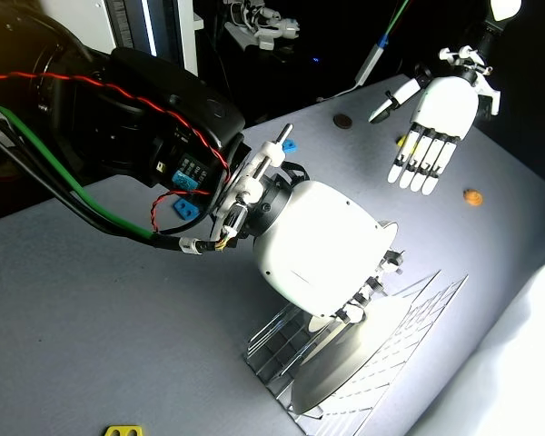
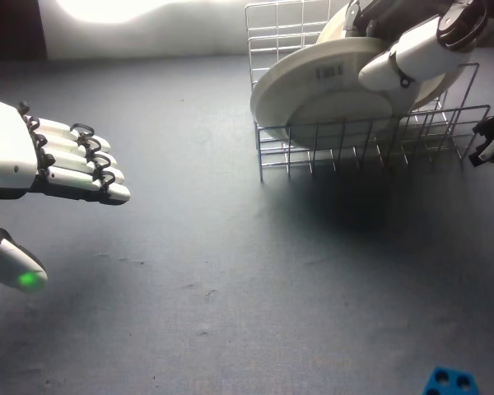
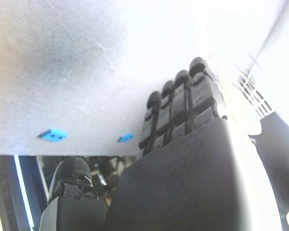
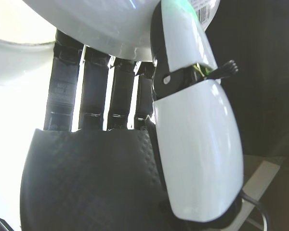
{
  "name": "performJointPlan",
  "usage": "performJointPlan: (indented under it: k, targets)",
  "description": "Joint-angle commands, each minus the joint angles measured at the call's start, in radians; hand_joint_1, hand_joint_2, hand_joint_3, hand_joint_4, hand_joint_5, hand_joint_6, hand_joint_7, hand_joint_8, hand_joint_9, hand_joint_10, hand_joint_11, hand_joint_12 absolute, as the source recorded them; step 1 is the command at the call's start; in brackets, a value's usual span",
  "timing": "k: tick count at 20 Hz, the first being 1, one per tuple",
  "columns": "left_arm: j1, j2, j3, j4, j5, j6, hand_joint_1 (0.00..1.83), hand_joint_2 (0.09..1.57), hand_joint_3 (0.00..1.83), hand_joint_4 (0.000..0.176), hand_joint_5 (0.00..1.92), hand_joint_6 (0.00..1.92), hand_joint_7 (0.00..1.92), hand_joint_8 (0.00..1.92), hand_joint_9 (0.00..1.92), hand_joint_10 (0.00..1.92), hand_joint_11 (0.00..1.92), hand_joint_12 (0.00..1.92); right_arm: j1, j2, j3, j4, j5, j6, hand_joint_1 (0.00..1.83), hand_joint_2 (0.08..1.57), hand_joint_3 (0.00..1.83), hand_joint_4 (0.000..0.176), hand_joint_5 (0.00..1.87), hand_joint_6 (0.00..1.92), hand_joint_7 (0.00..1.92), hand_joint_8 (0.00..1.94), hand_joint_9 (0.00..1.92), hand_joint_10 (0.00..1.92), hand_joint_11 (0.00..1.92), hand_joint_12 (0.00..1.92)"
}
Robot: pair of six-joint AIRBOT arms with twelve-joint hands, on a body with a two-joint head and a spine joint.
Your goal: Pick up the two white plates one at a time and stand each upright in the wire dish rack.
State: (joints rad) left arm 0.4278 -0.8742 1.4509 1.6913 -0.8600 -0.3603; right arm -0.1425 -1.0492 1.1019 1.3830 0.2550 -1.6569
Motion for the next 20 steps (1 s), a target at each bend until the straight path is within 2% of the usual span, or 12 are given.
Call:
performJointPlan:
  k: [1,7,8,9,10,11,12,13,14,16,20]
  targets:
    - [-0.013,0.012,0.001,-0.054,-0.015,0.002,0.00,1.08,0.00,0.000,0.06,0.00,0.05,0.00,0.02,0.00,0.00,0.01,0.004,0.004,0.003,-0.021,0.033,0.008,1.37,1.13,0.00,0.000,0.87,1.16,0.95,1.01,0.89,1.19,0.68,1.36]
    - [-0.016,0.009,-0.001,-0.054,-0.019,-0.004,0.00,1.08,0.00,0.000,0.05,0.01,0.05,0.01,0.03,0.01,0.00,0.00,0.001,0.003,0.003,-0.022,0.032,0.008,1.36,1.14,0.00,0.000,0.84,1.20,0.96,1.01,0.85,1.22,0.64,1.37]
    - [-0.018,0.009,-0.003,-0.054,-0.019,-0.004,0.00,1.08,0.00,0.000,0.05,0.01,0.05,0.01,0.03,0.01,0.00,0.00,0.001,0.003,0.003,-0.022,0.032,0.008,1.22,1.16,0.00,0.000,0.83,1.22,0.93,1.07,0.83,0.90,0.61,1.37]
    - [-0.019,0.009,-0.005,-0.054,-0.019,-0.004,0.00,1.08,0.00,0.000,0.06,0.01,0.07,0.01,0.04,0.01,0.02,0.01,0.001,0.003,0.003,-0.022,0.032,0.008,1.19,1.18,0.00,0.015,0.81,1.25,0.90,1.12,0.83,0.75,0.58,1.39]
    - [-0.019,0.009,-0.006,-0.054,-0.019,-0.004,0.00,1.08,0.00,0.000,0.07,0.01,0.07,0.01,0.04,0.01,0.02,0.01,0.001,0.003,0.003,-0.022,0.032,0.008,1.17,1.19,0.00,0.022,0.79,1.28,0.88,1.16,0.81,0.71,0.54,1.41]
    - [-0.018,0.009,-0.008,-0.054,-0.019,-0.004,0.00,1.08,0.00,0.000,0.07,0.01,0.06,0.01,0.03,0.01,0.01,0.00,0.001,0.003,0.003,-0.022,0.032,0.008,1.16,1.21,0.00,0.018,0.74,1.34,0.85,1.20,0.77,0.70,0.48,1.44]
    - [-0.017,0.009,-0.009,-0.054,-0.019,-0.004,0.00,1.08,0.00,0.000,0.06,0.00,0.05,0.00,0.03,0.00,0.00,0.00,0.001,0.003,0.003,-0.022,0.032,0.008,1.11,1.22,0.00,0.000,0.76,1.30,0.77,0.79,0.73,0.70,0.43,1.45]
    - [-0.014,0.010,-0.007,-0.054,-0.019,-0.004,0.00,1.09,0.00,0.000,0.06,0.01,0.06,0.01,0.03,0.01,0.00,0.00,0.001,0.003,0.003,-0.022,0.032,0.008,1.10,1.16,0.00,0.000,0.62,0.84,0.76,0.58,0.69,0.69,0.39,1.44]
    - [-0.010,0.010,-0.005,-0.054,-0.020,-0.004,0.00,1.09,0.01,0.000,0.08,0.01,0.07,0.01,0.05,0.01,0.02,0.01,0.001,0.003,0.003,-0.022,0.032,0.008,1.07,1.14,0.00,0.000,0.61,0.59,0.76,0.43,0.64,0.67,0.35,1.43]
    - [-0.003,0.010,-0.004,-0.054,-0.020,-0.004,0.00,1.08,0.00,0.000,0.06,0.01,0.06,0.01,0.04,0.01,0.01,0.01,0.001,0.003,0.003,-0.022,0.032,0.008,1.07,1.10,0.00,0.000,0.66,0.39,0.82,0.25,0.64,0.61,0.33,1.41]
    - [-0.001,0.014,-0.010,-0.054,-0.024,-0.004,0.00,1.09,0.00,0.000,0.07,0.01,0.07,0.01,0.05,0.01,0.03,0.01,0.002,0.003,0.003,-0.022,0.032,0.008,1.04,1.09,0.00,0.000,0.69,0.21,0.86,0.07,0.66,0.48,0.33,1.38]
